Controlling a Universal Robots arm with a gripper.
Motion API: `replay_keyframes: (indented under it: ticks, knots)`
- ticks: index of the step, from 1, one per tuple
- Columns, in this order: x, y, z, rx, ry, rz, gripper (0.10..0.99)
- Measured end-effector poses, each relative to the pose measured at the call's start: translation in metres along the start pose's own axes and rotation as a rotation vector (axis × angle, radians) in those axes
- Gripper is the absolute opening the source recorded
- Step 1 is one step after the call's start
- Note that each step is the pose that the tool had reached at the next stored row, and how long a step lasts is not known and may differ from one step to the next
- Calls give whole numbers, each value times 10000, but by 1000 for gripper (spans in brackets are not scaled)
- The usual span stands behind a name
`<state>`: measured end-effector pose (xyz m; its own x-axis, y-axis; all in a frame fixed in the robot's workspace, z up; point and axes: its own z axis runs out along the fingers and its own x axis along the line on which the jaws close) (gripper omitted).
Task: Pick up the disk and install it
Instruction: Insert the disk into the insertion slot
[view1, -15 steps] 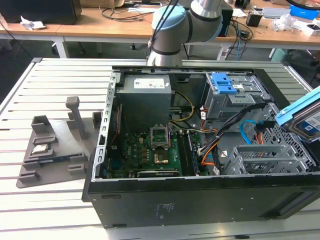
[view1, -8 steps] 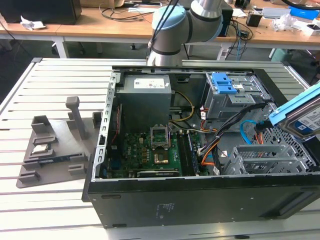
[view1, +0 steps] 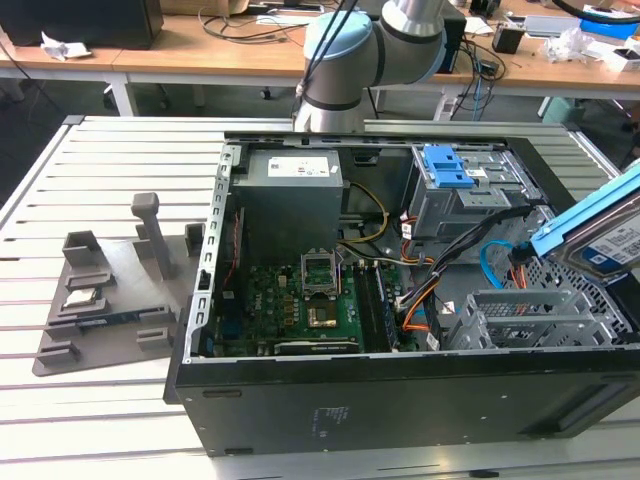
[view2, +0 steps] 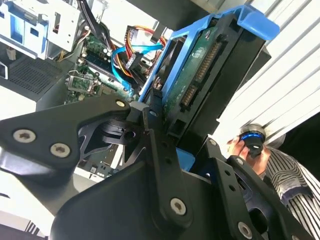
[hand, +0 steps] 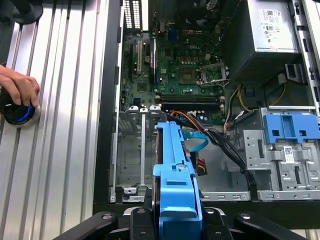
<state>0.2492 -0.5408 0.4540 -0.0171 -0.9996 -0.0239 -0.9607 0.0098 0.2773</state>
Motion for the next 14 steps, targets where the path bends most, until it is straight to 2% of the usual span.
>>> replay_keyframes:
  ticks: [2, 3, 5, 6, 10, 14]
  knots:
    - [4, 69, 29, -2, -8, -2, 361]
    - [8, 139, 54, -2, -11, -4, 361]
    - [10, 199, 74, -1, -13, -3, 361]
    - [14, 266, 101, -1, -18, -4, 361]
    - [22, 299, 121, -2, -25, -7, 361]
    - [114, 308, 164, -1, -18, -9, 361]
